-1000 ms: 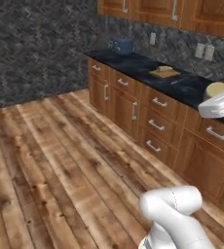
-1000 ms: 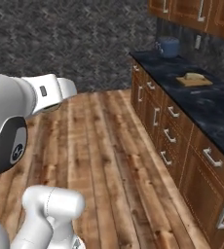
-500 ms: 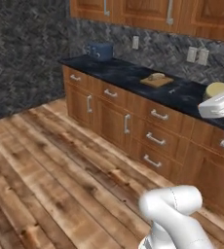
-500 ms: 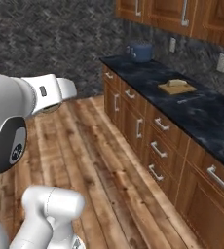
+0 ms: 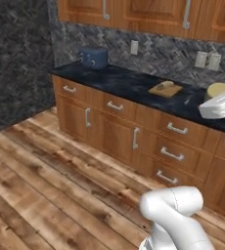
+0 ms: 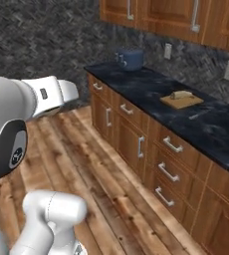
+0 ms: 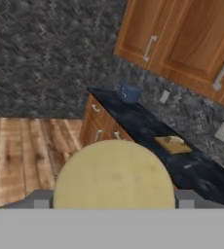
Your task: Retrieve the sausage and cheese from the fridge and place them on the cutting board on the counter.
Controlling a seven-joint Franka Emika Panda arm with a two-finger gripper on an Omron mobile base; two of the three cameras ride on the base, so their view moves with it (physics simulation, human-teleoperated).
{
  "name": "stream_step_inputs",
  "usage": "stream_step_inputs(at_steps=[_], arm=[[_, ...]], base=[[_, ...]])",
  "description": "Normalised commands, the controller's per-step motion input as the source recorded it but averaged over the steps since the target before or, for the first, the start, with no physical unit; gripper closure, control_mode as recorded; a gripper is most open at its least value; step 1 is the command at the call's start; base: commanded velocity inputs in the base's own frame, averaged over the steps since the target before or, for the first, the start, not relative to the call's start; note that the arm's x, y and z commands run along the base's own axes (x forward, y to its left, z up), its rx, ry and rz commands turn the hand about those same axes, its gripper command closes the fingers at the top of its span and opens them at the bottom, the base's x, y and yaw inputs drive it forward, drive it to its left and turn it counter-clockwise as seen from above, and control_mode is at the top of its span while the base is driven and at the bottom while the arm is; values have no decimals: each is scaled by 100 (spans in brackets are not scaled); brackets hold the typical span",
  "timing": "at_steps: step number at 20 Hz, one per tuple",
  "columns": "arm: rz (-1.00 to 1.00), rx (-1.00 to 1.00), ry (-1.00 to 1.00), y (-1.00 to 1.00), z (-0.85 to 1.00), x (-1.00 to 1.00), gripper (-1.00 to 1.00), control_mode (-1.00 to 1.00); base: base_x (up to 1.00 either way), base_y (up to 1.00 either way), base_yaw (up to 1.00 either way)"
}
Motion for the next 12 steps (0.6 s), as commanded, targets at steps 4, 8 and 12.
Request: stream_step_inputs(at_steps=[4,8,12], arm=[[0,0,0,0,0,0,100,100],[0,0,0,0,0,0,100,100],[0,0,0,0,0,0,100,100]], base=[[100,75,-36],[99,77,-65],[76,66,-76]])
